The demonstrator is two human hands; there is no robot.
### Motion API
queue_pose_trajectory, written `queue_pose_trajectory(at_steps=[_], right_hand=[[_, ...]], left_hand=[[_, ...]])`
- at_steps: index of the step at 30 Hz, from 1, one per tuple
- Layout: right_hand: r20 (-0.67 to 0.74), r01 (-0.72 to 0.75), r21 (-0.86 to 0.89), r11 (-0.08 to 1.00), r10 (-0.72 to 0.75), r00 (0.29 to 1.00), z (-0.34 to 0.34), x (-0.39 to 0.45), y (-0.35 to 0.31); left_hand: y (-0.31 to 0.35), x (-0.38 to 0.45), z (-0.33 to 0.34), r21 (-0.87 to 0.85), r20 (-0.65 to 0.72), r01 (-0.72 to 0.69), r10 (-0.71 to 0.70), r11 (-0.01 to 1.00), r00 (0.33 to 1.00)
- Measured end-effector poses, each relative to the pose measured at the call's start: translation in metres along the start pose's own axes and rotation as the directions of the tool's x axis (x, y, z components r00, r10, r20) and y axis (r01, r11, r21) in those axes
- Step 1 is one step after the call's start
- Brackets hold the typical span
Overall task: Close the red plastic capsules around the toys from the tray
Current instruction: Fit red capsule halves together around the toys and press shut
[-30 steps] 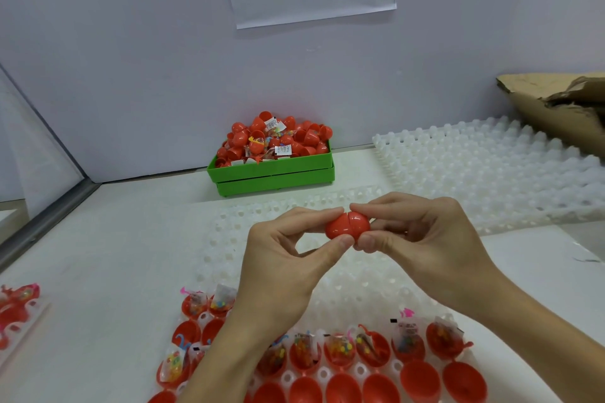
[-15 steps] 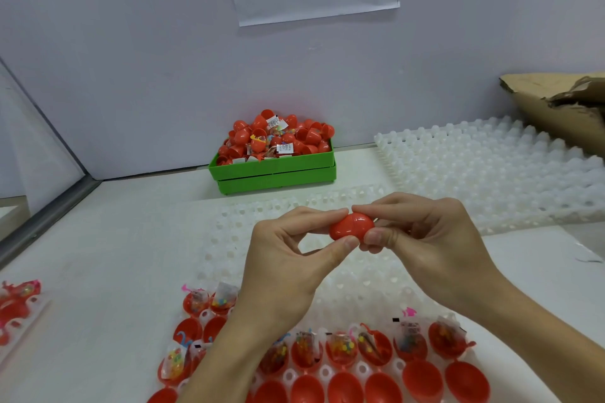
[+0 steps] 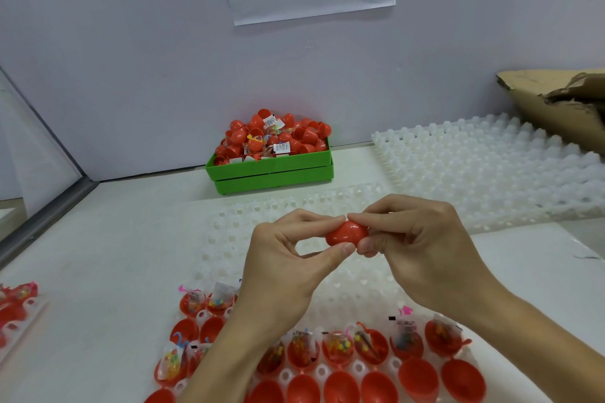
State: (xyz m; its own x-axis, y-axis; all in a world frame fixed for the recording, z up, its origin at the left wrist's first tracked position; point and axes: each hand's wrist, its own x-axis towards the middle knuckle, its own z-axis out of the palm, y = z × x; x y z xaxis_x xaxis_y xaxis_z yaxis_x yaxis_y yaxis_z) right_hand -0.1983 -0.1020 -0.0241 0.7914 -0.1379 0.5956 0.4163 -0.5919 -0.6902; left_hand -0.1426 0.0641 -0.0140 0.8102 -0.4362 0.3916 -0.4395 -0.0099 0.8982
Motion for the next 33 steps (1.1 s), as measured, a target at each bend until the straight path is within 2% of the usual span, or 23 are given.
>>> queue_pose_trajectory(at_steps=[4,9,12,14,17,20,22,24,25,27,29,33], right_hand=[[0.029,-0.012,-0.018,1.0,0.012,1.0,0.003,-0.001,0.001],[-0.001,-0.002,-0.041,0.999,0.002,1.0,0.011,0.003,-0.002],[0.053,-0.068,0.038,0.997,0.066,0.996,0.016,-0.001,-0.01],[0.056,-0.146,0.125,0.981,0.14,0.989,0.023,-0.003,-0.015],[0.01,-0.27,0.211,0.939,0.274,0.962,0.029,0.0,-0.018],[0.029,-0.332,0.283,0.9,0.337,0.941,0.026,0.001,-0.017],[0.039,-0.365,0.312,0.877,0.372,0.927,0.022,0.002,-0.015],[0.055,-0.404,0.371,0.836,0.414,0.908,0.018,0.004,-0.011],[0.071,-0.422,0.428,0.799,0.436,0.897,0.017,0.005,-0.01],[0.116,-0.43,0.548,0.717,0.444,0.888,0.017,0.005,-0.01],[0.158,-0.417,0.607,0.677,0.411,0.898,0.018,0.004,-0.009],[0.212,-0.381,0.603,0.701,0.319,0.924,0.016,0.002,-0.008]], left_hand=[[-0.002,0.001,0.0,0.033,-0.005,0.001,-0.001,0.999,1.0],[-0.001,0.004,-0.001,0.079,-0.056,-0.022,0.026,0.997,0.998],[0.001,0.004,-0.004,0.16,-0.084,-0.069,0.083,0.985,0.993],[0.002,0.003,-0.004,0.286,-0.079,-0.134,0.163,0.949,0.983],[0.0,0.002,0.0,0.494,-0.035,-0.259,0.316,0.83,0.948],[-0.001,0.002,0.0,0.555,0.057,-0.332,0.363,0.763,0.93],[0.0,0.001,-0.002,0.468,0.07,-0.319,0.325,0.824,0.943],[0.001,0.002,-0.005,0.24,0.007,-0.187,0.191,0.953,0.982],[0.001,0.003,-0.006,0.155,-0.018,-0.111,0.116,0.982,0.993],[-0.001,0.004,-0.009,0.067,-0.008,0.029,-0.028,0.997,1.0],[-0.003,0.005,-0.008,-0.065,0.064,0.149,-0.145,0.987,0.987],[-0.006,0.005,-0.005,-0.268,0.107,0.259,-0.239,0.928,0.965]])
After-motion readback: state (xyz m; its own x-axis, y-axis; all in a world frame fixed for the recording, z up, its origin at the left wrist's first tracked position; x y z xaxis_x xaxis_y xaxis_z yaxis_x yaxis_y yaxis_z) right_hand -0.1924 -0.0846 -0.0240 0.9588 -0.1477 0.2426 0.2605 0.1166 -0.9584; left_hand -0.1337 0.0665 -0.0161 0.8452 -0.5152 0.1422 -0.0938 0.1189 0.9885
